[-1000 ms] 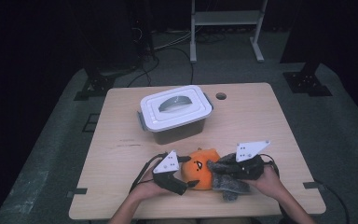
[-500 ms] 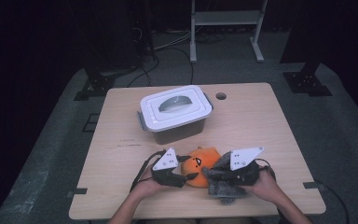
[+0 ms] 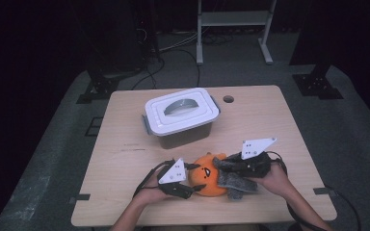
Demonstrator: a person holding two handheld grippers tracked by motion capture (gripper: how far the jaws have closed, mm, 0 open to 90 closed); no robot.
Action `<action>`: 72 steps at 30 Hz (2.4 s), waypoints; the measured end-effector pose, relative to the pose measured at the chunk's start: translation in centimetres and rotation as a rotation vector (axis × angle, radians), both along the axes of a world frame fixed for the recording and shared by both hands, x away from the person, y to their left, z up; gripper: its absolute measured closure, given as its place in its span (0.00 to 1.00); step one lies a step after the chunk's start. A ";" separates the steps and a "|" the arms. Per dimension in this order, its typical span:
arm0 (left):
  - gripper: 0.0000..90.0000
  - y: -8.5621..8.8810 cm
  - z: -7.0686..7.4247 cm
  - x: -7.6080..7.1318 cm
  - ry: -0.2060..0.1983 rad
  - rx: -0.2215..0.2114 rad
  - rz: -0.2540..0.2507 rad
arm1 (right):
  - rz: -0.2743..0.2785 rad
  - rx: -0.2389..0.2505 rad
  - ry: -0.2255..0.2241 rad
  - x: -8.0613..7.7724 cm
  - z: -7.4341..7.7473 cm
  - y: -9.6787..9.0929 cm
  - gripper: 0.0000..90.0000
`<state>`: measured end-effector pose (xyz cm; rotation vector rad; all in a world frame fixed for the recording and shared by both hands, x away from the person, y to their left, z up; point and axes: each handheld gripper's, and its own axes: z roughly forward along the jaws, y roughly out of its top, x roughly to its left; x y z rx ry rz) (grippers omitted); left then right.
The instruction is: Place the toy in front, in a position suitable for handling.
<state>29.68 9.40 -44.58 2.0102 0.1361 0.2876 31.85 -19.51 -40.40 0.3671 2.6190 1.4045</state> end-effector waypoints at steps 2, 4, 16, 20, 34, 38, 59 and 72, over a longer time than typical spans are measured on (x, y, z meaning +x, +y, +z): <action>0.30 0.1 0.0 0.2 0.034 -0.025 0.008 | -0.005 0.023 0.018 -0.1 -0.6 -0.3 0.86; 0.26 0.1 0.0 0.2 0.043 -0.031 0.014 | -0.010 0.034 0.020 -0.4 -1.0 -0.5 0.86; 0.40 -0.4 0.0 -0.2 -0.008 0.013 0.001 | 0.072 0.022 -0.010 -2.3 0.6 1.3 0.86; 0.43 -0.3 0.2 -0.6 -0.066 0.043 -0.024 | 0.093 -0.002 -0.035 -1.2 1.4 3.0 0.86; 0.36 -0.7 -0.1 -0.3 -0.006 0.011 0.021 | 0.014 -0.022 -0.007 -0.3 0.9 0.4 0.86; 0.45 -1.0 0.5 -0.4 -0.013 -0.002 0.036 | 0.080 -0.023 -0.046 -1.2 2.3 2.1 0.86; 0.45 -1.0 0.5 -1.3 -0.107 0.078 -0.006 | 0.087 -0.066 -0.025 -0.3 2.6 2.5 0.86; 0.40 -1.2 0.3 -1.4 -0.086 0.053 -0.015 | 0.104 -0.057 0.035 -1.1 1.7 1.6 0.86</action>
